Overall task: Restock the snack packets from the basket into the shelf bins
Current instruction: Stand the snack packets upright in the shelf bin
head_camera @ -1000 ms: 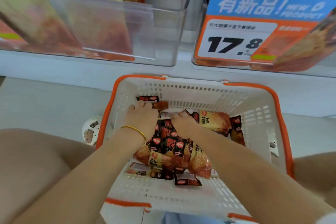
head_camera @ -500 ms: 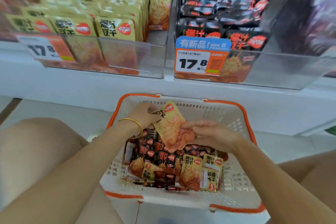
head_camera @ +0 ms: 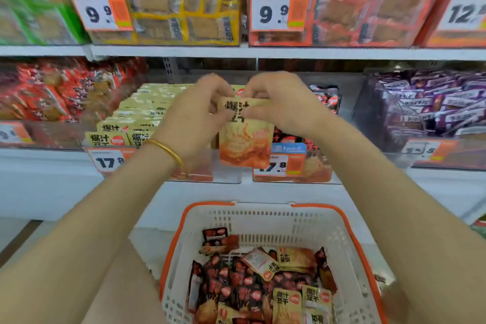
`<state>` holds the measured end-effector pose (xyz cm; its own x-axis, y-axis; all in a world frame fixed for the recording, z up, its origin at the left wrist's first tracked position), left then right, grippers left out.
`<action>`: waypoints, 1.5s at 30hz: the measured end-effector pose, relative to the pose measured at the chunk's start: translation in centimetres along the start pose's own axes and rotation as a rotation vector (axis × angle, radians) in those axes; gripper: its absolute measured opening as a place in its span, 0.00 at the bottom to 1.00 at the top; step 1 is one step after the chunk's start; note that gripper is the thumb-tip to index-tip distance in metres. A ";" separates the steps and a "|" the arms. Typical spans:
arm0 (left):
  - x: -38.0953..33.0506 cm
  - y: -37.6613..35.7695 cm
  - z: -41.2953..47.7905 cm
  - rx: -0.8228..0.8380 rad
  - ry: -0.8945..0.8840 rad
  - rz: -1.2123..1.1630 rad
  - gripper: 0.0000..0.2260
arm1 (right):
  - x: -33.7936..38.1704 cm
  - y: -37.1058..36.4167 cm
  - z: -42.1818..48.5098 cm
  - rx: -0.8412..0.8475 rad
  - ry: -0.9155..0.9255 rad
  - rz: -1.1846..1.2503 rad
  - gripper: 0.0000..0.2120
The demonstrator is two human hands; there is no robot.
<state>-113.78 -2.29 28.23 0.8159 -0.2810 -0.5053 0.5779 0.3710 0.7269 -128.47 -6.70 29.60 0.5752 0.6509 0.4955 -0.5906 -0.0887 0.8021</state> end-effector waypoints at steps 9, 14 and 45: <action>9.0 -3.3 5.7 0.146 0.133 0.398 0.22 | -1.8 -4.0 10.0 -0.287 -0.038 -0.470 0.12; 10.9 -5.5 6.8 0.253 0.153 0.543 0.19 | -4.2 -7.8 13.9 -0.134 -0.156 -0.586 0.15; 11.2 -5.8 4.6 0.078 -0.057 0.405 0.26 | -5.8 -7.9 17.5 0.138 -0.168 -0.636 0.18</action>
<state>-108.06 -11.63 20.53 0.9736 -0.1751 -0.1465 0.2056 0.3943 0.8957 -117.21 -22.98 26.20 0.8741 0.4829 -0.0518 -0.0359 0.1707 0.9847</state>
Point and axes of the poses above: each hand's wrist, its own z-axis towards the middle knuckle, its own y-axis out of the back of the hand, x = y × z, the point moved 2 cm from there along z, towards the middle knuckle, and after that the axes turned 3 degrees about z, right-handed, at the moved point
